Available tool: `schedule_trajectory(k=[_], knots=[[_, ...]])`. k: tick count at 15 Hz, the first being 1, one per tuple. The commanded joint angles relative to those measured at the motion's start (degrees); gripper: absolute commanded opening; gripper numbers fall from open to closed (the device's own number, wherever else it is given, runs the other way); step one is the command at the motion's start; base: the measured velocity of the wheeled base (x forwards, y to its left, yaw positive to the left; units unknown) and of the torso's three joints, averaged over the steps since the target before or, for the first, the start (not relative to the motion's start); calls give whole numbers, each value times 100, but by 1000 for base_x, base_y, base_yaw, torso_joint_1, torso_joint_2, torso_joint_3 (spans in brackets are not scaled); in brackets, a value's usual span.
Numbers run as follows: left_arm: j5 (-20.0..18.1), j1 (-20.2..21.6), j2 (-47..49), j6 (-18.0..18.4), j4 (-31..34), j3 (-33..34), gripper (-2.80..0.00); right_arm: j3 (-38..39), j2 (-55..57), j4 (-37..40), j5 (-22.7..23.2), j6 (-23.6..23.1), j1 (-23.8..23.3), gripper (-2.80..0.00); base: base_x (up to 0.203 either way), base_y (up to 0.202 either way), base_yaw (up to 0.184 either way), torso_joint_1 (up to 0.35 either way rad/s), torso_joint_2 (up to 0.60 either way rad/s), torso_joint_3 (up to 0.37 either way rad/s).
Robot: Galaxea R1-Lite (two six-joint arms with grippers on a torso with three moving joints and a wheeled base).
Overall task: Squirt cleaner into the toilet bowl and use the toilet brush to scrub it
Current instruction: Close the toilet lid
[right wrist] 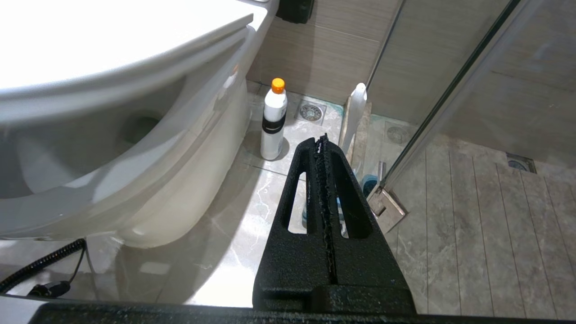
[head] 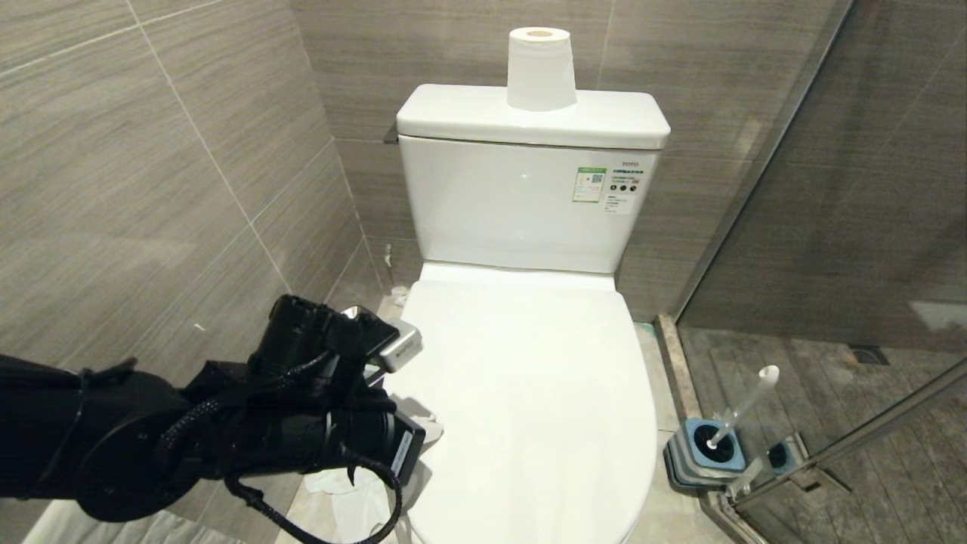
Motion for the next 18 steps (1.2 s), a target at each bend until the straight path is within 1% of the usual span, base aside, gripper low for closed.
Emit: schedule_trajectory(k=[1, 3, 7, 11, 16, 18], knots=[[19, 4, 129, -38, -53, 355, -280, 70, -4, -2, 2, -5, 0, -280, 0, 0, 0, 0, 0, 0], [48, 9, 154, -55, -66, 606, -280, 70, -4, -2, 2, -5, 0, -280, 0, 0, 0, 0, 0, 0], [50, 17, 455, -71, -128, 687, -280, 70, -4, -2, 2, -5, 0, -280, 0, 0, 0, 0, 0, 0], [95, 1, 947, -55, -900, 791, -280, 70, -4, -2, 2, -5, 0, -280, 0, 0, 0, 0, 0, 0], [154, -26, 1156, -65, -999, 1099, -280, 70, -4, -2, 2, -5, 0, -280, 0, 0, 0, 0, 0, 0], [156, -26, 1274, -73, -1271, 1181, -280, 70, -4, -2, 2, -5, 0, -280, 0, 0, 0, 0, 0, 0]])
